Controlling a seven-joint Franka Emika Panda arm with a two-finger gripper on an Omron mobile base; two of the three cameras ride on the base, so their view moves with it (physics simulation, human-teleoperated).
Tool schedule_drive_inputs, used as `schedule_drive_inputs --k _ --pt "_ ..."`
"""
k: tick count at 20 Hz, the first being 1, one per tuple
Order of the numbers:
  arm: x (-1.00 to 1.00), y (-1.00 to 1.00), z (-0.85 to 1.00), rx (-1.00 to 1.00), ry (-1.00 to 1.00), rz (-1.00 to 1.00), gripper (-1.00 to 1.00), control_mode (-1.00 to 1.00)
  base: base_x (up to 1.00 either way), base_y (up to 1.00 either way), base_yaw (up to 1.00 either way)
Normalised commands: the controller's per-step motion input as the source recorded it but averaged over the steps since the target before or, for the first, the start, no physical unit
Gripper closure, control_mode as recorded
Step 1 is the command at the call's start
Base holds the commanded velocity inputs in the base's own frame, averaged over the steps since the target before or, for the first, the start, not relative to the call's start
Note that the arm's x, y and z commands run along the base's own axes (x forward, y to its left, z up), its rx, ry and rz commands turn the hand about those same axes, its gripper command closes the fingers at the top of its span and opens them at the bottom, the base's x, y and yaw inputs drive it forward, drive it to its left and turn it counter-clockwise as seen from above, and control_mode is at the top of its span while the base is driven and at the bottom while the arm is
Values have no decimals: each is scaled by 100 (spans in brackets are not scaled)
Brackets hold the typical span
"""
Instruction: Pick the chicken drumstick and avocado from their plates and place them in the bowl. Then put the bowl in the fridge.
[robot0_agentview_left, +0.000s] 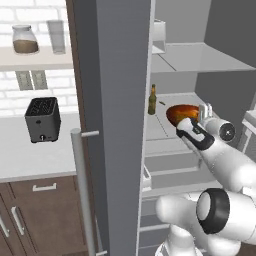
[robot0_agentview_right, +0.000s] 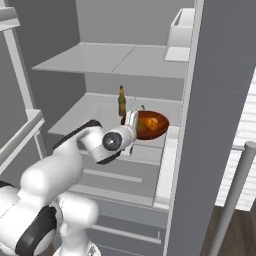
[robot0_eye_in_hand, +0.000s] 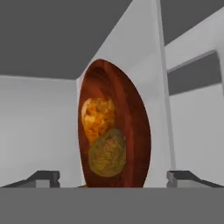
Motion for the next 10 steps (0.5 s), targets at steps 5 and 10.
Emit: schedule_drive_inputs --k 5,10 --pt "-96 1 100 1 7 0 -100 -100 0 0 0" --pt "-90 -9 100 3 22 0 -100 -100 0 0 0"
